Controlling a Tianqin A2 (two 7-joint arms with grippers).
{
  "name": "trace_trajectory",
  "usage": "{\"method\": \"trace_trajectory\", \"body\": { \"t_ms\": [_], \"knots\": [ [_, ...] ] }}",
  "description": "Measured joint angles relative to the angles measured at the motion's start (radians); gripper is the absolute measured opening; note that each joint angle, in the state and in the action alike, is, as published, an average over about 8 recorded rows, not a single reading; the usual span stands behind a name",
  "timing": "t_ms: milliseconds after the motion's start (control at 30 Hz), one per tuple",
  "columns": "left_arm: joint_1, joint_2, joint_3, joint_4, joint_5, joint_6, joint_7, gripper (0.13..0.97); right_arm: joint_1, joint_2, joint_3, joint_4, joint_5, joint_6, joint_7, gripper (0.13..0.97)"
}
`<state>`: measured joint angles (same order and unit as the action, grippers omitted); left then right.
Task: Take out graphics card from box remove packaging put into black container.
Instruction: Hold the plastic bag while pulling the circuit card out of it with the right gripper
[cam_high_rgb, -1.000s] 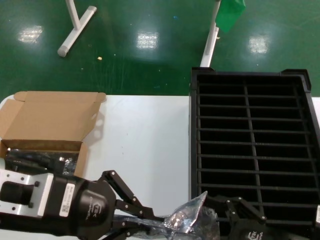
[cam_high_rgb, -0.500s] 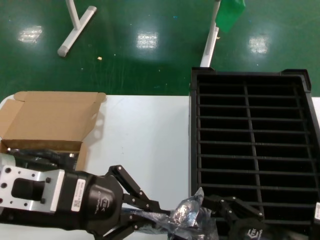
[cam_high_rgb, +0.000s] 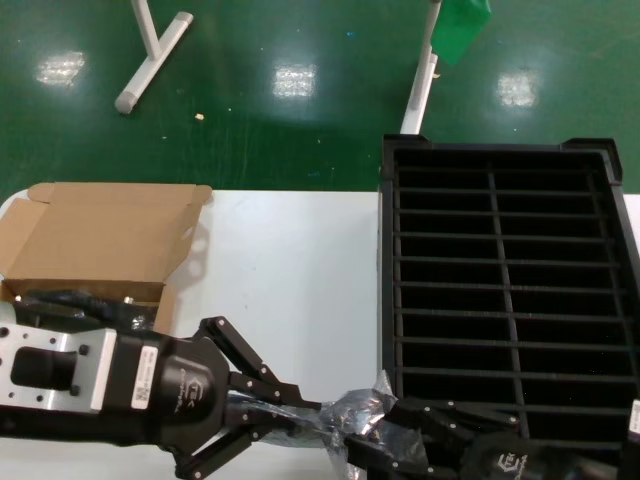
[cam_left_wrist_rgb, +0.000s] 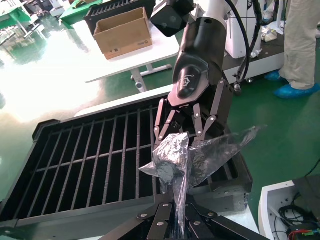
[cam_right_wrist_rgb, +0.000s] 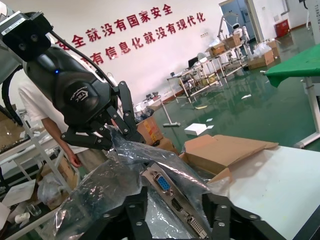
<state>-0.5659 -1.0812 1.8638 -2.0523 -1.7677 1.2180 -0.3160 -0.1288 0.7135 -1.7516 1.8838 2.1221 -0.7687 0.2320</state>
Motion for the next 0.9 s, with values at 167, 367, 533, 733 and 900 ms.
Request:
{"method": "trace_trajectory", "body": {
  "t_ms": [167,367,533,733,900],
  "knots": [
    [0.008,-0.007,-0.007,0.001,-0.007,-0.005,0.0,0.142,0.01,-0.002,-0.005,-0.005,0.003,-0.006,0.005,0.418],
    [0.015,-0.011,-0.011,0.003,-0.015,-0.009,-0.004,0.142,0.019,-0.004,-0.007,-0.01,0.01,-0.017,0.009,0.318],
    [0.019,-0.011,-0.011,0.011,-0.016,-0.01,0.003,0.142,0.025,-0.004,-0.007,-0.014,0.013,-0.022,0.011,0.258],
    [0.015,-0.007,-0.005,0.033,-0.007,-0.006,0.022,0.142,0.029,-0.002,-0.003,-0.018,0.014,-0.023,0.013,0.217],
    [0.005,0.002,0.002,0.05,0.003,-0.001,0.029,0.142,0.03,0.001,0.0,-0.022,0.015,-0.023,0.014,0.177]
  ]
}}
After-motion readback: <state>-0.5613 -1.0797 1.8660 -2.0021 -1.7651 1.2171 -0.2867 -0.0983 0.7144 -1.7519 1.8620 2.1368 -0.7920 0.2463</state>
